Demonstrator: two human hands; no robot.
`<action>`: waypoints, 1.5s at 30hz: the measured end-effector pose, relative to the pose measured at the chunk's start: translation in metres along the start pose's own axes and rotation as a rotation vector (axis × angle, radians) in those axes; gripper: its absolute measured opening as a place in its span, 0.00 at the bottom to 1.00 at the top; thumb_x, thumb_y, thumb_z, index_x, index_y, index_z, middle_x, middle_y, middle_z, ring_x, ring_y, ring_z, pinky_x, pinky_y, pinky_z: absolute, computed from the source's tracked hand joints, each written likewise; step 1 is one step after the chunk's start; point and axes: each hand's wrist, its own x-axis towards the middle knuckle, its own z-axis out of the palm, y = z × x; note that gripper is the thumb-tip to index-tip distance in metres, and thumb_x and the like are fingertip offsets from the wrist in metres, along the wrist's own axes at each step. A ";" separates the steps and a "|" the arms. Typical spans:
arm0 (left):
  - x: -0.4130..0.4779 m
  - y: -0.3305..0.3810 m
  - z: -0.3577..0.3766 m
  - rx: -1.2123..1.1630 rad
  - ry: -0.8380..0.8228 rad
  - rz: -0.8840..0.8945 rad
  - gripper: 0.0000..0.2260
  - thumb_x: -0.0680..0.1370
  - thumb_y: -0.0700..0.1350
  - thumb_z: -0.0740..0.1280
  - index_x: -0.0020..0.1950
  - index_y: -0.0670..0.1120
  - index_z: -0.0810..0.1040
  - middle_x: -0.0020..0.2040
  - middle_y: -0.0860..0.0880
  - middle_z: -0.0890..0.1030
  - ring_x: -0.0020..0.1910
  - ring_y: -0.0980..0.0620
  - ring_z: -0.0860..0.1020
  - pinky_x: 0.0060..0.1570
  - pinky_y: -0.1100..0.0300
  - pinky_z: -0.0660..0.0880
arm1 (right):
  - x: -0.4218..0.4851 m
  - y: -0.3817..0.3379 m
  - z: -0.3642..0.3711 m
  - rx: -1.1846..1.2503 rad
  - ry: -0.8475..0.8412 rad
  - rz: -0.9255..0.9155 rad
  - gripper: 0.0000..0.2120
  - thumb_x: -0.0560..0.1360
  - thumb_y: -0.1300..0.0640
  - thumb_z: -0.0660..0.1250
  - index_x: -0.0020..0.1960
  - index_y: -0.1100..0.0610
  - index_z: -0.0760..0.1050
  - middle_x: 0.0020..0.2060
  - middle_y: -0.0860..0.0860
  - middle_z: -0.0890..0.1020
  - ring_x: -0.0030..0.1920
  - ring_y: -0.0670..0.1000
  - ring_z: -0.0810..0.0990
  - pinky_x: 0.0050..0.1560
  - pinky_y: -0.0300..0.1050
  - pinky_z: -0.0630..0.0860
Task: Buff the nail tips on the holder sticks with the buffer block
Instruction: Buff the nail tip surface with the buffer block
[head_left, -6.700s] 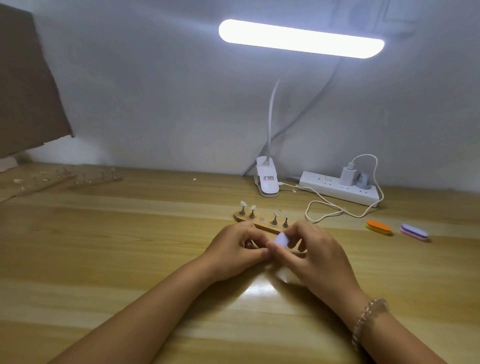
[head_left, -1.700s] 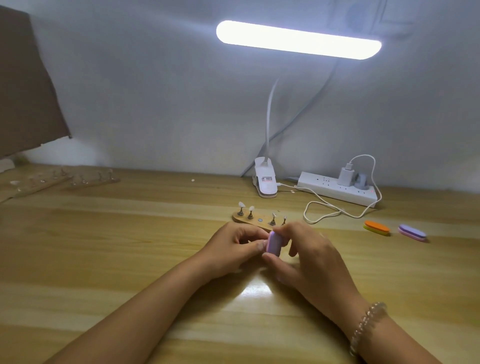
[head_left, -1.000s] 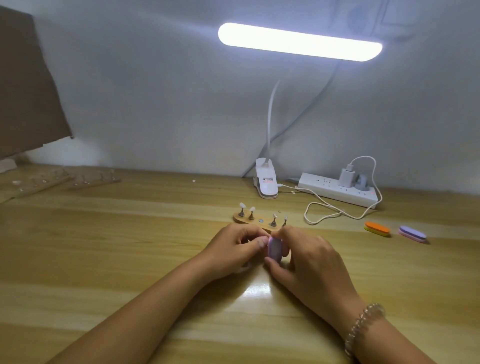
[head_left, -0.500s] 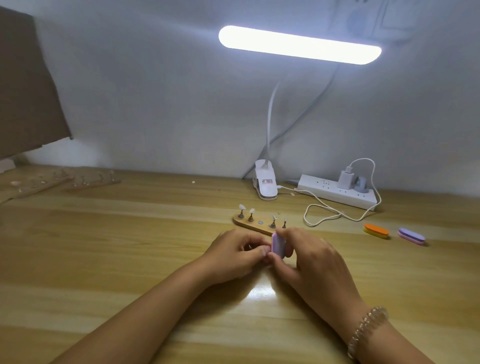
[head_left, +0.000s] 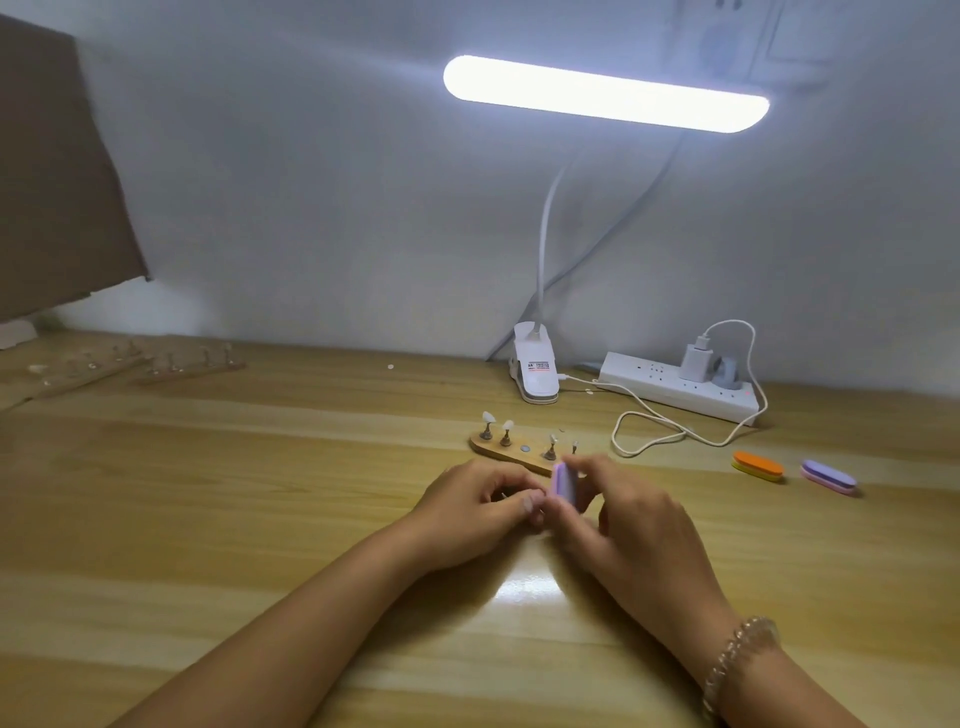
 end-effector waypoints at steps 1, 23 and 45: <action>0.000 0.000 0.001 -0.009 -0.012 -0.007 0.11 0.76 0.52 0.62 0.50 0.54 0.84 0.46 0.51 0.86 0.51 0.49 0.83 0.59 0.44 0.76 | 0.002 0.005 0.000 0.018 0.035 0.061 0.13 0.75 0.48 0.70 0.57 0.49 0.76 0.39 0.43 0.80 0.37 0.49 0.78 0.39 0.46 0.71; 0.001 -0.004 0.003 -0.027 0.060 0.047 0.13 0.79 0.35 0.64 0.46 0.53 0.79 0.35 0.64 0.80 0.31 0.67 0.74 0.34 0.73 0.66 | -0.001 -0.001 0.000 -0.037 0.017 -0.110 0.19 0.73 0.50 0.73 0.63 0.50 0.76 0.45 0.41 0.81 0.38 0.39 0.73 0.46 0.47 0.74; 0.002 -0.005 0.003 -0.170 0.105 0.080 0.14 0.77 0.32 0.67 0.45 0.52 0.82 0.37 0.58 0.83 0.37 0.60 0.78 0.38 0.65 0.73 | -0.003 -0.004 0.006 -0.103 0.009 -0.216 0.18 0.75 0.49 0.70 0.63 0.51 0.76 0.48 0.44 0.82 0.44 0.47 0.79 0.45 0.46 0.75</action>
